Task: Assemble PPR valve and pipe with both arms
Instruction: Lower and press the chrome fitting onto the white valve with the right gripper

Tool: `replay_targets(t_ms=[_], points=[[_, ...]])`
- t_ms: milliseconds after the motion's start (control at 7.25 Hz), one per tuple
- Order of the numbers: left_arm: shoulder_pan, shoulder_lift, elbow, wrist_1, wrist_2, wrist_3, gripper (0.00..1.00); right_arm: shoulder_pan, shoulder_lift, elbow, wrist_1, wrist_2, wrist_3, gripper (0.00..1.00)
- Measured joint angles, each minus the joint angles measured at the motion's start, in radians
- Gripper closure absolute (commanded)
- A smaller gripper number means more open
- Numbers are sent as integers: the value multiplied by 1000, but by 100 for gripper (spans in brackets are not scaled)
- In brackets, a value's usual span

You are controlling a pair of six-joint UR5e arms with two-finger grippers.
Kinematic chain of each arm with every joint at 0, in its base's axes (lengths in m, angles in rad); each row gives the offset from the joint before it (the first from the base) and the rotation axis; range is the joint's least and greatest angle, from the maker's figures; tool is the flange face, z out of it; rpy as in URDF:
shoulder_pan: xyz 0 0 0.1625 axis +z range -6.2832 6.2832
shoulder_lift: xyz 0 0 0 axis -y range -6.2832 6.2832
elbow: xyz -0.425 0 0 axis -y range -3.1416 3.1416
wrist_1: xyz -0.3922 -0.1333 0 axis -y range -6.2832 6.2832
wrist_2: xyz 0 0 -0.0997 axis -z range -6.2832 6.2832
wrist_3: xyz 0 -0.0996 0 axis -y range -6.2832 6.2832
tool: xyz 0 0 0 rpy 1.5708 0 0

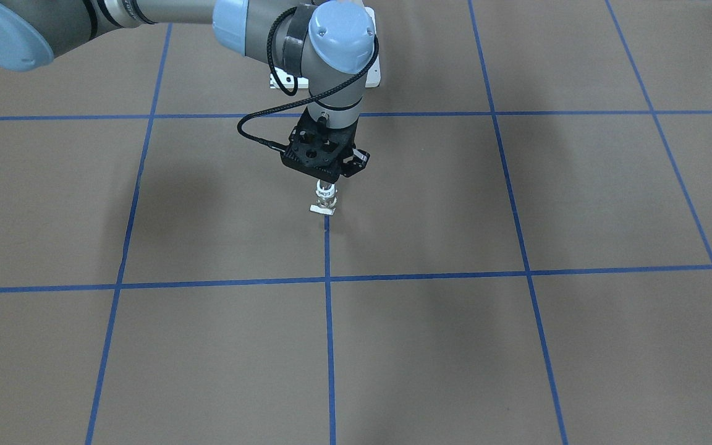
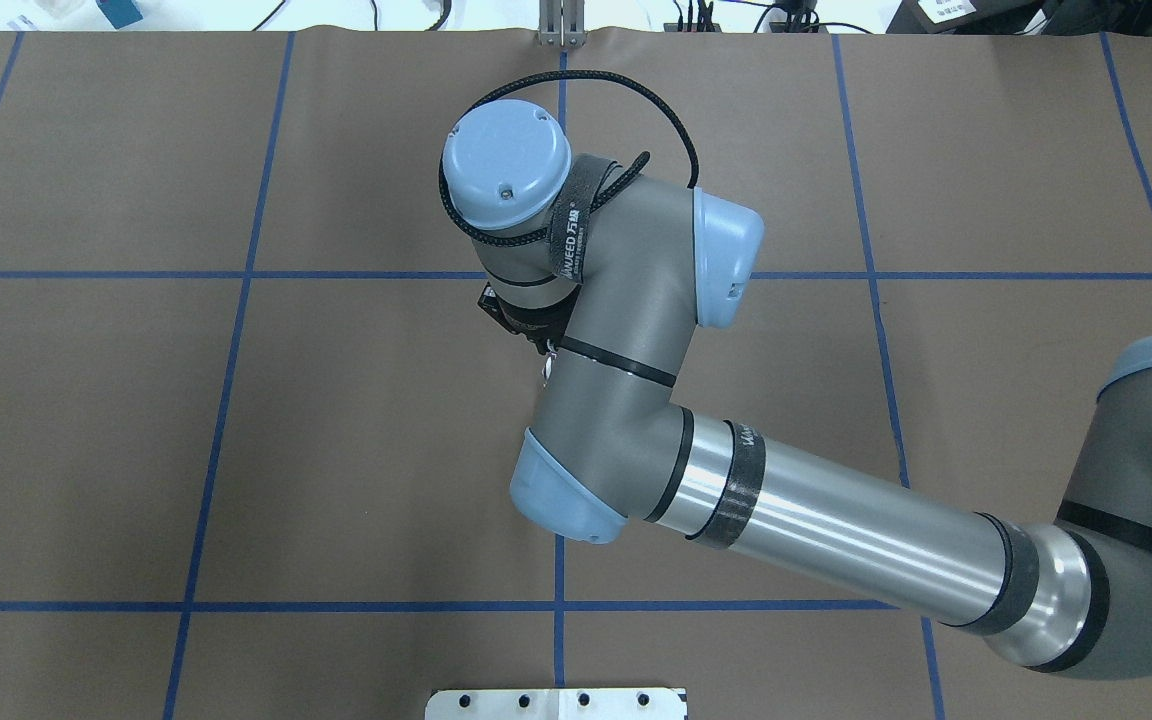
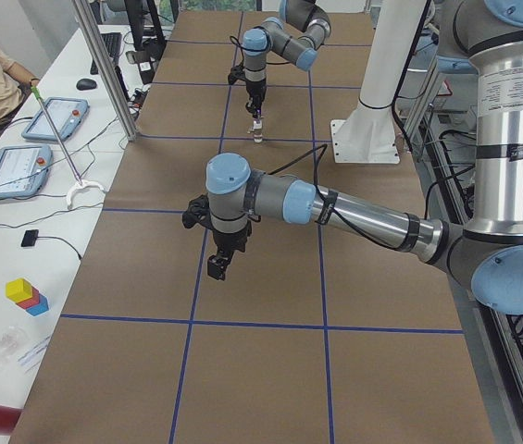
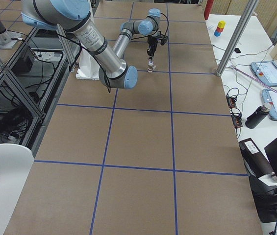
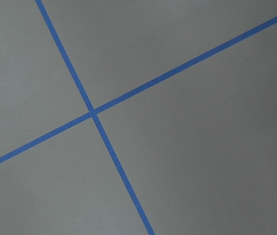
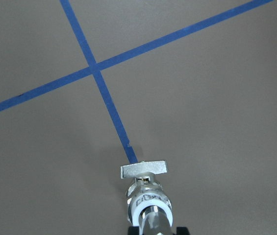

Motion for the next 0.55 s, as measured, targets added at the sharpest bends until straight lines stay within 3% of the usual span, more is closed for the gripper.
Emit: replay_targets(t_ms=[552], points=[[0, 0, -1, 0, 0, 0, 0, -4, -9, 1, 3, -2, -2, 100]])
